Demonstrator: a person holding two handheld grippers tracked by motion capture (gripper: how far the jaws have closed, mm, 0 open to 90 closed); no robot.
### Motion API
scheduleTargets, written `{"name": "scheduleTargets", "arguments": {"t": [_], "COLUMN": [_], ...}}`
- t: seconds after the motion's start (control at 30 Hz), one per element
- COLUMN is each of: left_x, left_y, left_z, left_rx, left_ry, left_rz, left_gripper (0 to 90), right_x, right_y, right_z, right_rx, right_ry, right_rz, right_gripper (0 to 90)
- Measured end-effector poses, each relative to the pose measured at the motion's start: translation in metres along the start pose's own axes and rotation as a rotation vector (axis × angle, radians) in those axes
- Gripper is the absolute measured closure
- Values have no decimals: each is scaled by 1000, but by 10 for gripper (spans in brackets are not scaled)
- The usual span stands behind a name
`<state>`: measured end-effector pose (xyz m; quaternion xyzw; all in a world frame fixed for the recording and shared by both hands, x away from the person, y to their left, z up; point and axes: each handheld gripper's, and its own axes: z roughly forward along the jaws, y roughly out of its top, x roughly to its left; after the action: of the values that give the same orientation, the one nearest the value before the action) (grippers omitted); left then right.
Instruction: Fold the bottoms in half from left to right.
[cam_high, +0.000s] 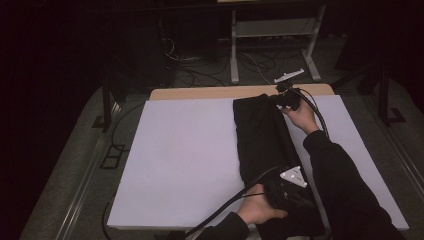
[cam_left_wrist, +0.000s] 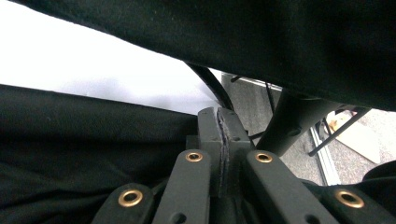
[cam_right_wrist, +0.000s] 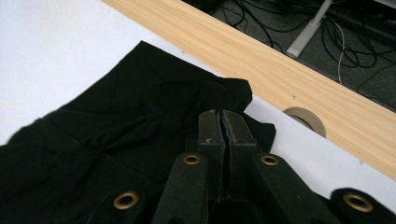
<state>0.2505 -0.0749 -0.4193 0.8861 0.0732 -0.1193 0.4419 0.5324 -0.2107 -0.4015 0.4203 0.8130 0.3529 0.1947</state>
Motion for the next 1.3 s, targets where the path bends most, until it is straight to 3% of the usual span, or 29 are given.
{"name": "scheduleTargets", "arguments": {"t": [0.23, 0.37, 0.43, 0.67, 1.1, 1.2, 1.23, 1.27, 1.3], "left_x": [2, 5, 7, 12, 16, 16, 15, 13, 12], "left_y": [0, 0, 0, -3, -5, -5, -4, -4, -4], "left_z": [15, 20, 24, 35, 40, 40, 39, 38, 36], "left_rx": [19, 33, 34, 48, 58, 39, 38, 33, 26], "left_ry": [-9, -2, -1, -5, 8, -5, 1, 18, 33], "left_rz": [-25, -41, -51, -78, -133, -144, -137, -126, -123], "left_gripper": [888, 888, 887, 887, 877, 822, 793, 705, 705], "right_x": [-7, -13, -15, -24, -23, -23, -23, -23, -23], "right_y": [-8, -15, -16, -26, -31, -30, -30, -29, -29], "right_z": [-5, -9, -9, 2, 18, 16, 14, 8, 8], "right_rx": [-7, -59, -59, -54, -34, -37, -41, -52, -52], "right_ry": [-22, -48, -51, -57, -47, -28, -28, -25, -25], "right_rz": [4, 22, 27, 50, 84, 116, 124, 132, 132], "right_gripper": [860, 860, 860, 860, 849, 770, 716, 640, 640]}}
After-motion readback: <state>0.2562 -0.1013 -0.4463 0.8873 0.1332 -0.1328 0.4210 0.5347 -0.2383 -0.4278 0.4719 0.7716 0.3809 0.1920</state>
